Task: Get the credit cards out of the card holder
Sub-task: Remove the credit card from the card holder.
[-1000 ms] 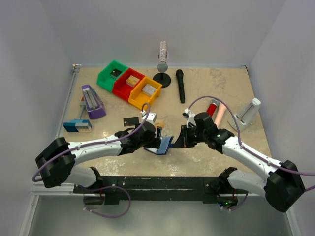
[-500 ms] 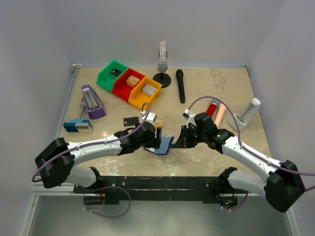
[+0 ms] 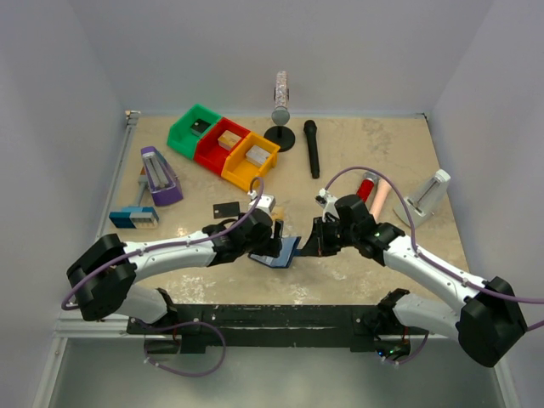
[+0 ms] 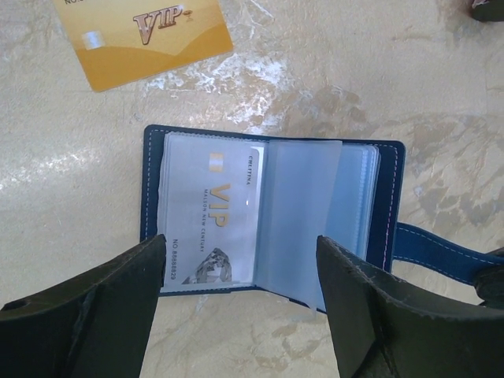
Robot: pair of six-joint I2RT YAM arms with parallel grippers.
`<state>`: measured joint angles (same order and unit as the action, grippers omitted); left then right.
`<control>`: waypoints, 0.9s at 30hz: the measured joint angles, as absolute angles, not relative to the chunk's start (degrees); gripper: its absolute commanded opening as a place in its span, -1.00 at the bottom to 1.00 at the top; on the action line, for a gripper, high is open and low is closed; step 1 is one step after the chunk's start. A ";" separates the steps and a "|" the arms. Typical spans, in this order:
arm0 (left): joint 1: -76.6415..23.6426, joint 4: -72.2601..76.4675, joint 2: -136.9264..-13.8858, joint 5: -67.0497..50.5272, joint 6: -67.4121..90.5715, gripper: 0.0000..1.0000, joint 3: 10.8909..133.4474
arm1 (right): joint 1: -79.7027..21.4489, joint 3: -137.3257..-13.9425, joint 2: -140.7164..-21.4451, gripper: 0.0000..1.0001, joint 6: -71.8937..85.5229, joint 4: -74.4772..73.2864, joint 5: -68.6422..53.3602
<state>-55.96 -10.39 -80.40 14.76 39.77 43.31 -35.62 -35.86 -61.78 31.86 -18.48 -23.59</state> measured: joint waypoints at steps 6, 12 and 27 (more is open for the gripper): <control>-55.96 -7.20 -80.42 10.22 39.20 0.56 43.29 | -35.62 -35.86 -61.78 -1.00 31.90 -18.59 -23.16; -56.40 -2.48 -82.89 4.58 39.11 0.54 43.31 | -35.57 -35.86 -61.73 -0.73 32.42 -20.43 -19.75; -56.64 1.63 -82.00 1.54 38.94 0.55 42.06 | -35.24 -36.82 -54.50 -0.24 33.30 -28.56 -11.73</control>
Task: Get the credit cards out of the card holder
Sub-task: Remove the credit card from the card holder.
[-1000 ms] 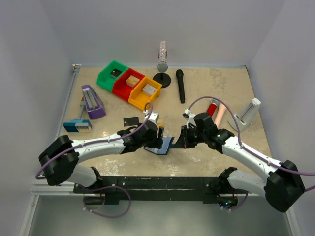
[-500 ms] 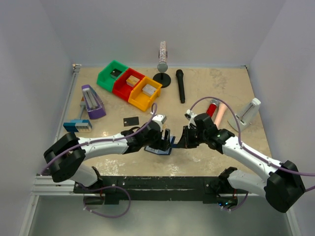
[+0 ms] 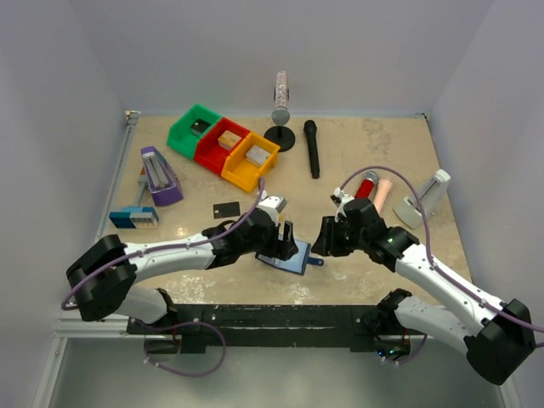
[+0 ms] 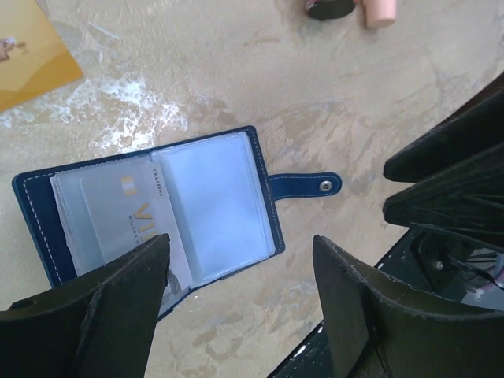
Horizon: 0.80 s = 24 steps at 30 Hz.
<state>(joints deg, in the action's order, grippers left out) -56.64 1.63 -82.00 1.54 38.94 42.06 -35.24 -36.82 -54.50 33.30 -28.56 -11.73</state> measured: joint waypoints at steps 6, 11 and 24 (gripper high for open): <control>-55.18 3.88 -74.70 3.14 39.72 0.52 38.87 | -35.24 -37.23 -55.33 -0.63 33.43 -24.95 -15.18; -53.69 4.60 -76.01 3.42 39.94 0.50 37.17 | -35.24 -37.21 -62.11 -0.85 34.98 -18.39 -20.16; -53.63 4.67 -79.64 6.33 41.19 0.35 34.74 | -35.24 -35.79 -77.41 -0.97 39.46 -5.50 -26.81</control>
<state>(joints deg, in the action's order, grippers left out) -53.63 4.67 -79.64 6.33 41.19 34.74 -35.24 -35.79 -77.41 39.46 -5.50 -26.81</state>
